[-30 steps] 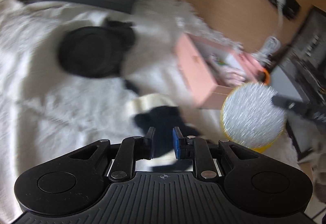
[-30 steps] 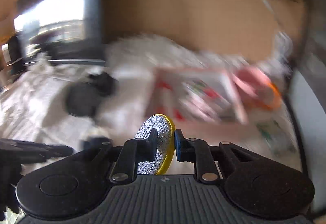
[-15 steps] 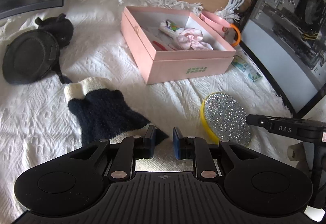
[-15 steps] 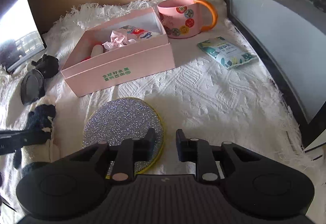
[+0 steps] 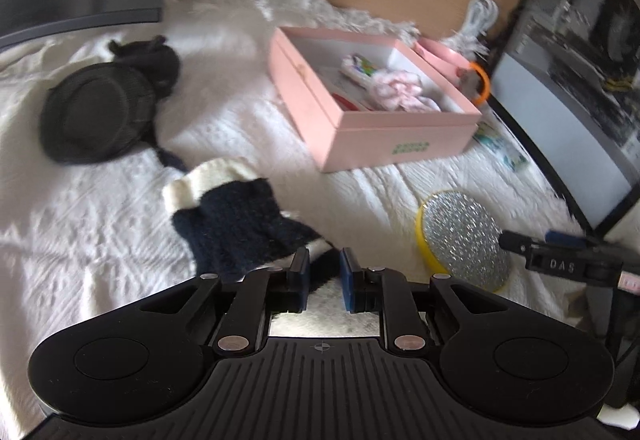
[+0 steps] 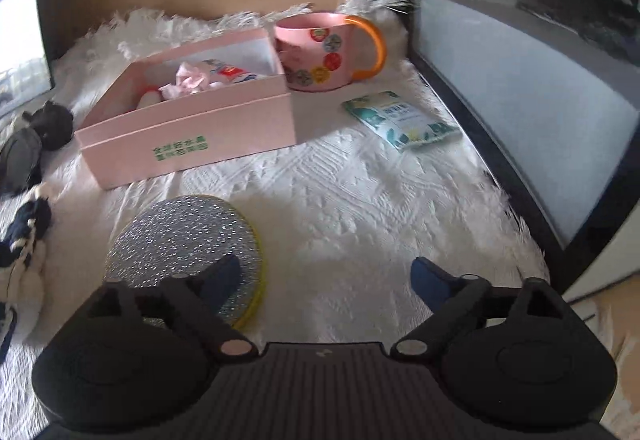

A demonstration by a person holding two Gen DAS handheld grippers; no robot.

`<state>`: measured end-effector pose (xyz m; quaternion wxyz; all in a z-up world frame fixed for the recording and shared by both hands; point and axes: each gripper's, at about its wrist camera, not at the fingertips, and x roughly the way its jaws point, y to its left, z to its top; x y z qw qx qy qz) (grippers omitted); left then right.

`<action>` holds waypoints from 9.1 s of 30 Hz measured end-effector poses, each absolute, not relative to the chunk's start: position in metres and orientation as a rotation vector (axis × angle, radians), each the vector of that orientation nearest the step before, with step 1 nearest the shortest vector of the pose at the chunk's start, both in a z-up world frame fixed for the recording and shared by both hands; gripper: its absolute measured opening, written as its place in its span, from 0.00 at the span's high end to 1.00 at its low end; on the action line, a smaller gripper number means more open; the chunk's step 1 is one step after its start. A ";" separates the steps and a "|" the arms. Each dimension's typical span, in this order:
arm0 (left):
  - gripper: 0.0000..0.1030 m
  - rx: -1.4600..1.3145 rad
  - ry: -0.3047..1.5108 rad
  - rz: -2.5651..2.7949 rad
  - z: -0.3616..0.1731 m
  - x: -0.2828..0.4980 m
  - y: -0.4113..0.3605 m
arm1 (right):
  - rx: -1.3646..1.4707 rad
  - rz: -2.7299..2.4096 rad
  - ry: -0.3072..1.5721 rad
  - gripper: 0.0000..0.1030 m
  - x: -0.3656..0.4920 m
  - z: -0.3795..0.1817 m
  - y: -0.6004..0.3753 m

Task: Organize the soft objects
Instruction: 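Grasp the black-and-white striped knit sock with the left gripper, then grasp the yellow-rimmed glitter sponge with the right gripper while the left lifts the sock, then lower the sock and sponge into the pink box and open both grippers, then grasp the black plush toy with the right gripper and lift it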

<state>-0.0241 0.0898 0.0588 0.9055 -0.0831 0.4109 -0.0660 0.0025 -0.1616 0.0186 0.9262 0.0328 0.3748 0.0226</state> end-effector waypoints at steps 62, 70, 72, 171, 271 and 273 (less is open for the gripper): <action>0.46 -0.280 0.841 -0.024 0.050 -0.032 0.111 | -0.183 0.378 0.756 0.00 0.028 0.015 -0.083; 0.25 -0.325 0.896 -0.007 0.037 -0.023 0.114 | -0.176 0.408 0.794 0.00 0.025 0.013 -0.073; 0.23 -0.326 0.922 -0.002 0.031 -0.012 0.112 | -0.214 0.406 0.776 0.00 0.020 0.013 -0.070; 0.38 -0.256 0.778 -0.137 0.067 0.197 0.074 | -0.214 0.206 0.676 0.85 0.001 0.110 -0.148; 0.40 -0.316 0.831 -0.179 0.041 0.019 0.363 | -0.388 0.340 0.716 0.19 0.091 0.017 0.169; 0.40 -0.330 0.838 -0.175 0.037 0.020 0.364 | -0.384 0.381 0.714 0.19 0.079 0.028 0.161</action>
